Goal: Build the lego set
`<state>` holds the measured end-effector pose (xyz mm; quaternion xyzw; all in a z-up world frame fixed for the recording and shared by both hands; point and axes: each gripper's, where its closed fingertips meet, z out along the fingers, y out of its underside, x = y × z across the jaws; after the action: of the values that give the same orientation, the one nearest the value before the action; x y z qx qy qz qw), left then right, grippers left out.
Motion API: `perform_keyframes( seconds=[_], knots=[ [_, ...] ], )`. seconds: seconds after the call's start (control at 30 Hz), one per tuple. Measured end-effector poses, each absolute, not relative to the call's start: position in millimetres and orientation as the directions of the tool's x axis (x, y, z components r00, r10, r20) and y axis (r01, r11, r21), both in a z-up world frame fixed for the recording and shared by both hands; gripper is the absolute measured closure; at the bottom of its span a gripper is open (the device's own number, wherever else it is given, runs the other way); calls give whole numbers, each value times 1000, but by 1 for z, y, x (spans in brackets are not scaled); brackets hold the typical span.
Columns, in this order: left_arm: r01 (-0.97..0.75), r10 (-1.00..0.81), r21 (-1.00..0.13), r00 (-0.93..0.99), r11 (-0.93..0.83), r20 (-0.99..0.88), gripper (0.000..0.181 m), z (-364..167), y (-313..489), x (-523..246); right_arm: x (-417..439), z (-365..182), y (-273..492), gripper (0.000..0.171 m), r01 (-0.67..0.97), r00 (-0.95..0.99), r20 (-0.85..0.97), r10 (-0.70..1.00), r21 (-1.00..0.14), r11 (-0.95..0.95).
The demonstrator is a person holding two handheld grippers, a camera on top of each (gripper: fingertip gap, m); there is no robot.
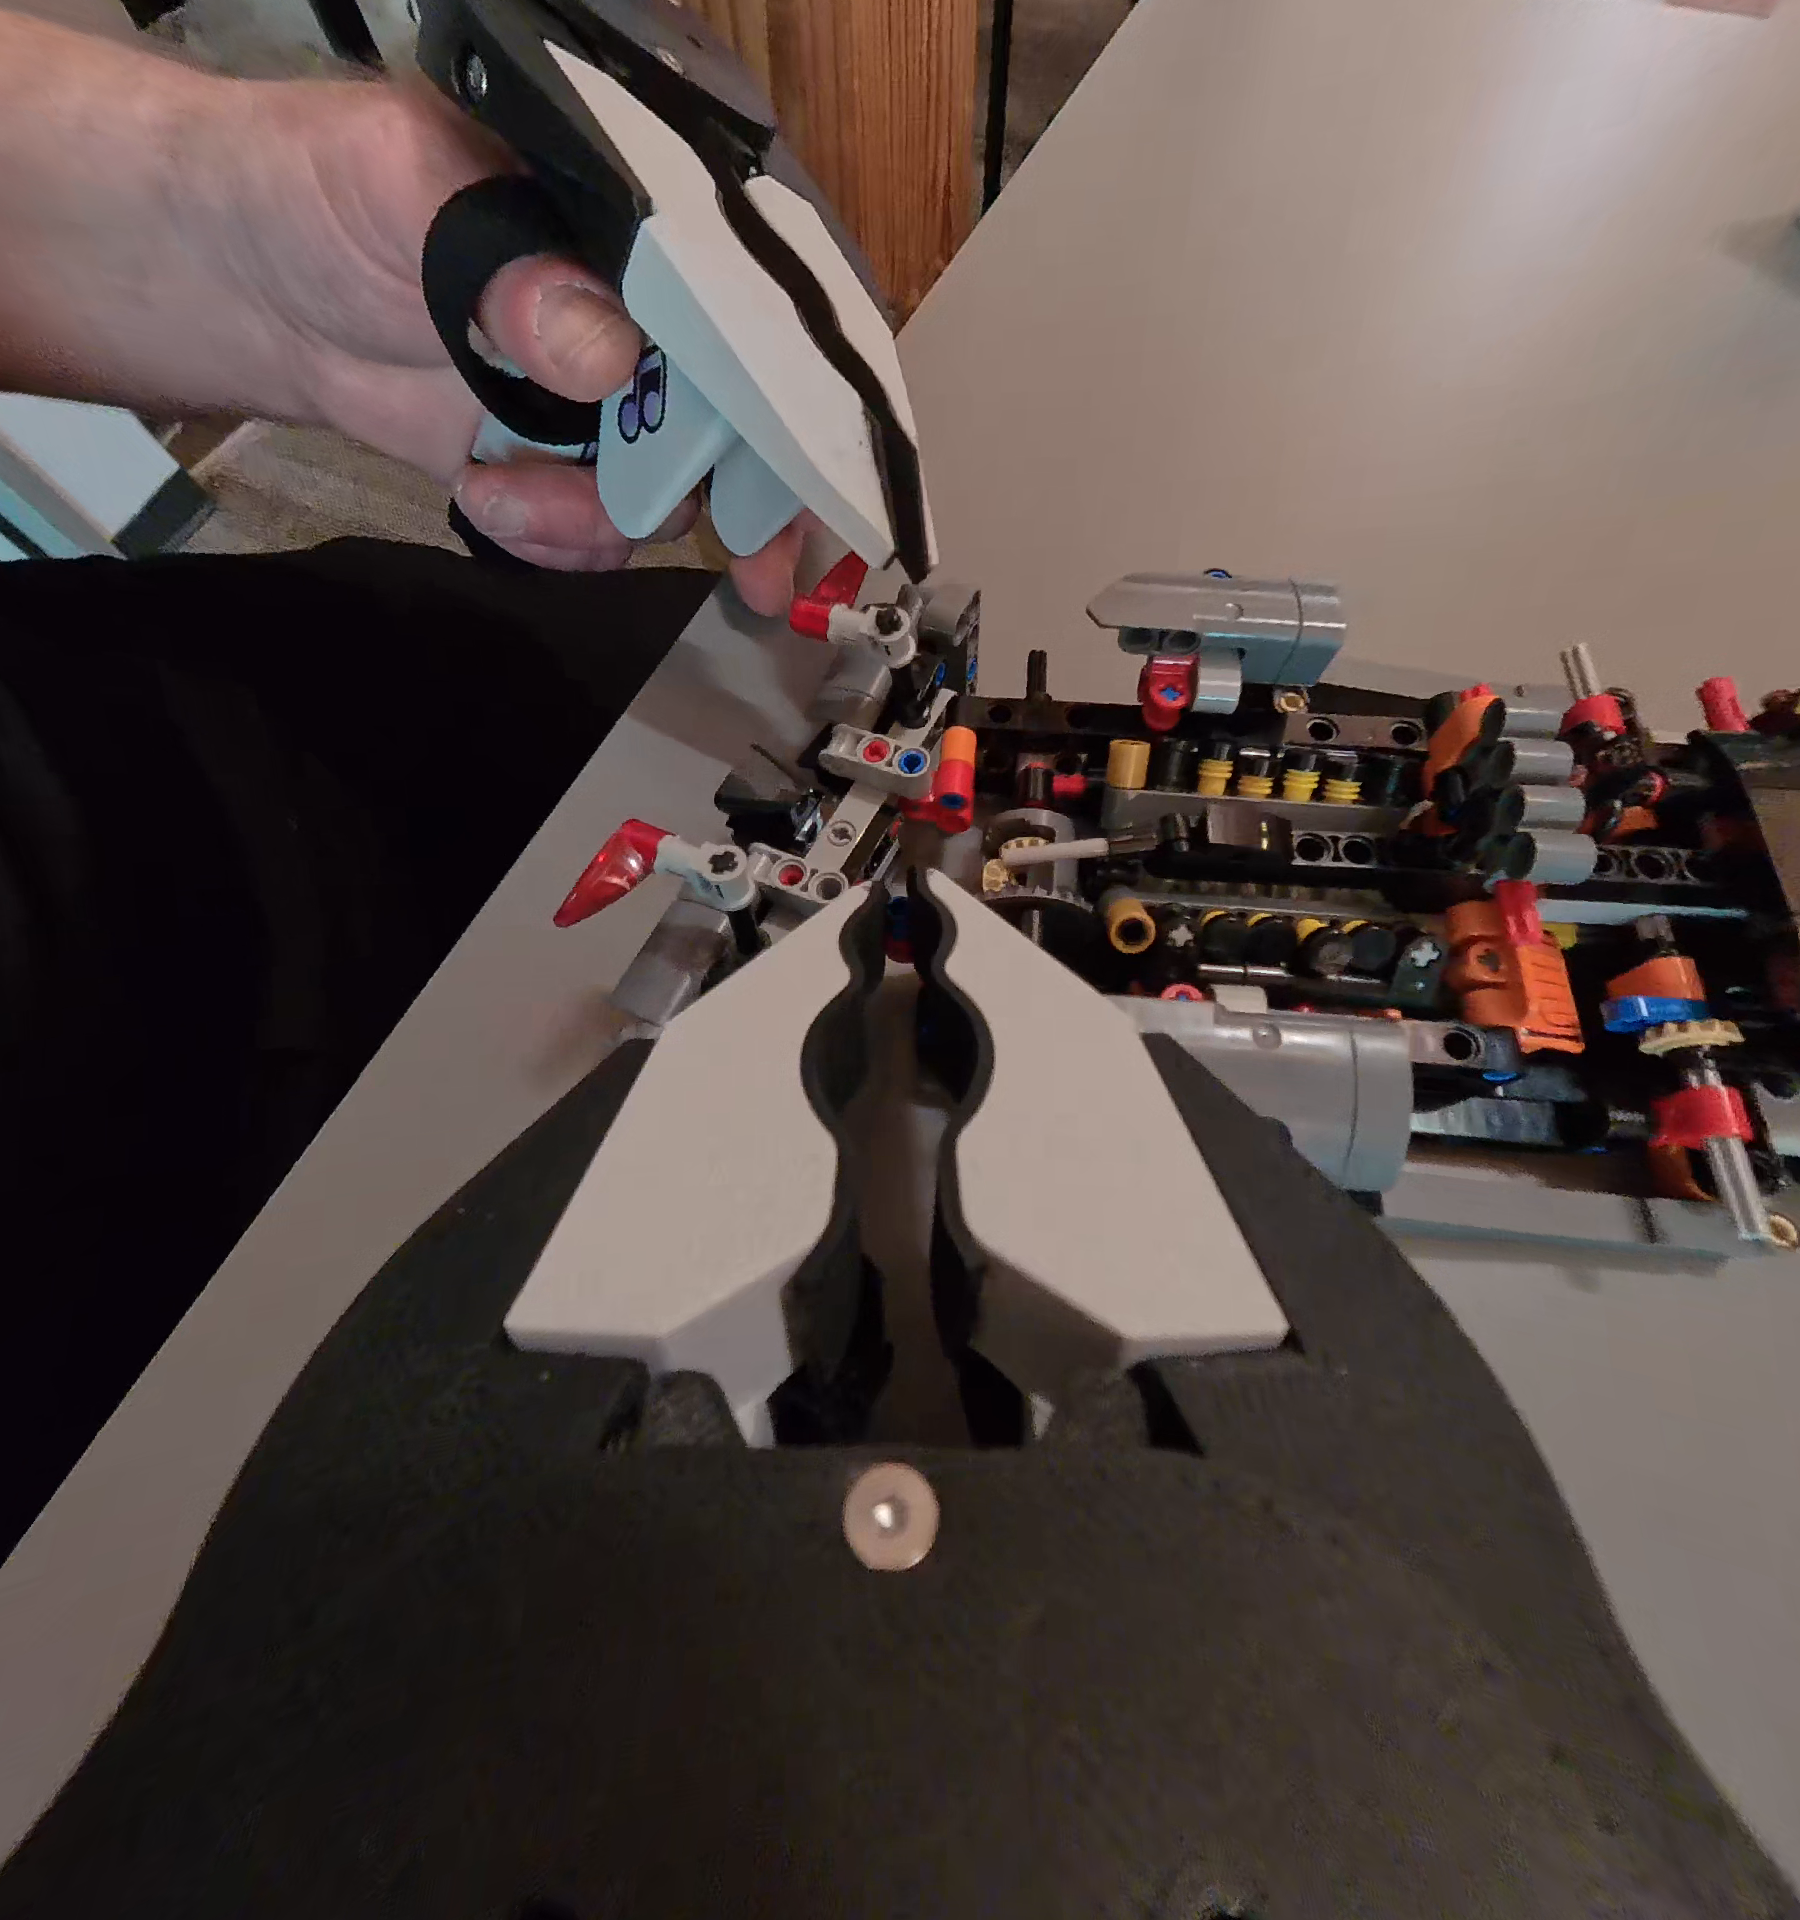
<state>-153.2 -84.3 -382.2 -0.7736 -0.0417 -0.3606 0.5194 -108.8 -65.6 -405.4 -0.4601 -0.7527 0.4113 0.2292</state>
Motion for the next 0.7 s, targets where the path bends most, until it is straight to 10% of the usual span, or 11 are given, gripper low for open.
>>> perform_keyframes(
  seconds=[0.7],
  knots=[
    [354,-479,-753,605,-554,636,175,-380,-83,-105,-73,-405,-46,171,539,-350,121,929,-785,305]
  ],
)
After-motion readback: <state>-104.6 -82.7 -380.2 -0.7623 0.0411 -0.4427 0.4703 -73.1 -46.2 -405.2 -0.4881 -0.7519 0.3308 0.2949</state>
